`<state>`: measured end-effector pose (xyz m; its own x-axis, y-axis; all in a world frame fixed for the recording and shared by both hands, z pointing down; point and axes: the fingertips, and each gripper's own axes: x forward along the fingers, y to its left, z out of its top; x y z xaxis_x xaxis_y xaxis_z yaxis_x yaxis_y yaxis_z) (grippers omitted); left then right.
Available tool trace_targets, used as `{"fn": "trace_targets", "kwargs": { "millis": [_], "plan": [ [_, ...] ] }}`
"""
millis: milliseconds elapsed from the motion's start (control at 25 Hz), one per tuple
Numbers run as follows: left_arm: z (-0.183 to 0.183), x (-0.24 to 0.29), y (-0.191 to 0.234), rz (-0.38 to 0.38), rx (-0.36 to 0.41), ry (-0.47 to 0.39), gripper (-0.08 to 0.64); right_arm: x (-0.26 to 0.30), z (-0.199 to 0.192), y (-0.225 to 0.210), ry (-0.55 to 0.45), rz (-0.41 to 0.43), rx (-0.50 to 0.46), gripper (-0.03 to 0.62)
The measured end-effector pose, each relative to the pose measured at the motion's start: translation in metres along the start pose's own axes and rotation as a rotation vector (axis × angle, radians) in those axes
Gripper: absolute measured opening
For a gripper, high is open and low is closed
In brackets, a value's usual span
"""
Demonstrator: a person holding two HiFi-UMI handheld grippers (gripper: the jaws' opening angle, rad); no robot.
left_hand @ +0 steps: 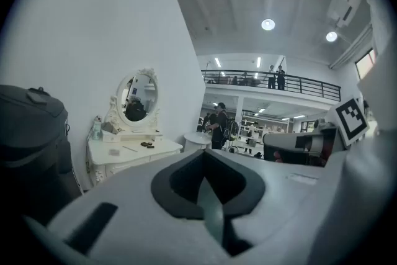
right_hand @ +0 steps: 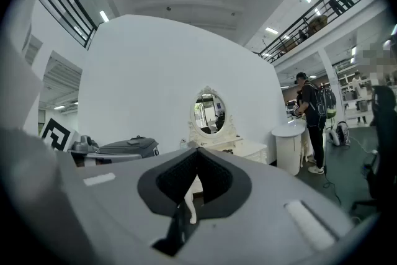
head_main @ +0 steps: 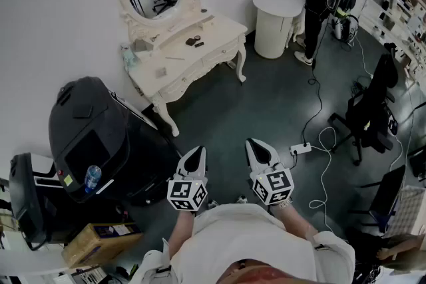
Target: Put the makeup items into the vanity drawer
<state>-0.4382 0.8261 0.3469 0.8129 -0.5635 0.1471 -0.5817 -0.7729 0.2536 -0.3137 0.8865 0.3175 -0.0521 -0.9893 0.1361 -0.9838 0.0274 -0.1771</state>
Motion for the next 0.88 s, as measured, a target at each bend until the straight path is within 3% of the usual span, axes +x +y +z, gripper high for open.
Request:
{"fn": "trace_targets", "kwargs": {
  "millis": [200, 480, 880],
  "plan": [
    [0.014, -0.001, 0.014, -0.031, 0.065, -0.028, 0.005, 0.019, 0.003, 0.01, -0.028, 0.005, -0.01, 0.007],
    [0.013, -0.005, 0.016, -0.01, 0.064, -0.017, 0.005, 0.018, 0.004, 0.013, -0.036, 0.013, -0.004, 0.007],
    [0.012, 0.029, -0.012, -0.058, 0.093, -0.005, 0.005, 0.007, 0.006, -0.026, -0.056, -0.017, 0.03, 0.008]
  ]
}}
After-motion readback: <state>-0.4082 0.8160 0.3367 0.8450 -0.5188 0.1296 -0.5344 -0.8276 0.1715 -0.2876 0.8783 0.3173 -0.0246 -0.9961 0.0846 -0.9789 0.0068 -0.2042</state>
